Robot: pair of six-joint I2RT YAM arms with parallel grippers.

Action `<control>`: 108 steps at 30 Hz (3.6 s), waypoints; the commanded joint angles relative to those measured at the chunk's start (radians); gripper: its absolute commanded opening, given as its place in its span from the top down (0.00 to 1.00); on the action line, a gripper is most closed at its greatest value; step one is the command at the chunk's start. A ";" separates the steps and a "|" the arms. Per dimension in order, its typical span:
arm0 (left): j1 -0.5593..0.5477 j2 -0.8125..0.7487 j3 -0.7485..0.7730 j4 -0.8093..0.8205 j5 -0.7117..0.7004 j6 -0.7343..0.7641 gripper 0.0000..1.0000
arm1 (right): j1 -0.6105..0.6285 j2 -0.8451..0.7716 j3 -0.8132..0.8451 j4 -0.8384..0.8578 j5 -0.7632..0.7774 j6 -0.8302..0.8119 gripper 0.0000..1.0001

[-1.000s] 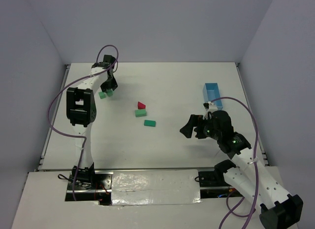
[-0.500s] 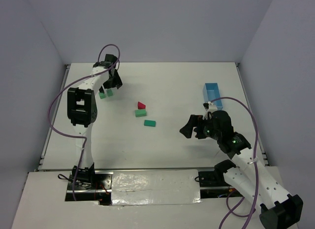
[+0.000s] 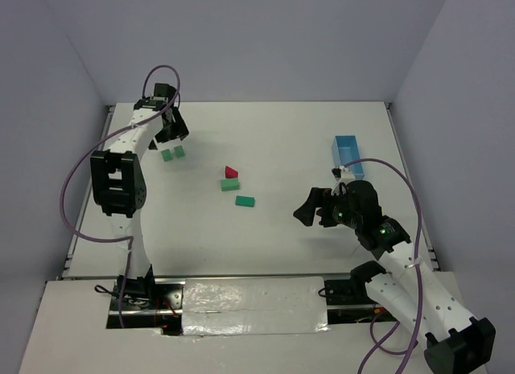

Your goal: Build the wood block tower

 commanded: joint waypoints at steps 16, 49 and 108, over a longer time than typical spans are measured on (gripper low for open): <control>0.058 0.124 0.041 0.033 0.149 0.094 0.00 | 0.002 0.016 -0.005 0.050 -0.026 -0.024 0.01; 0.073 0.187 0.079 0.037 0.159 0.120 0.19 | 0.005 0.016 -0.011 0.055 -0.035 -0.024 0.01; 0.058 0.127 0.038 0.086 0.215 0.126 0.02 | 0.002 0.021 -0.012 0.058 -0.042 -0.025 0.00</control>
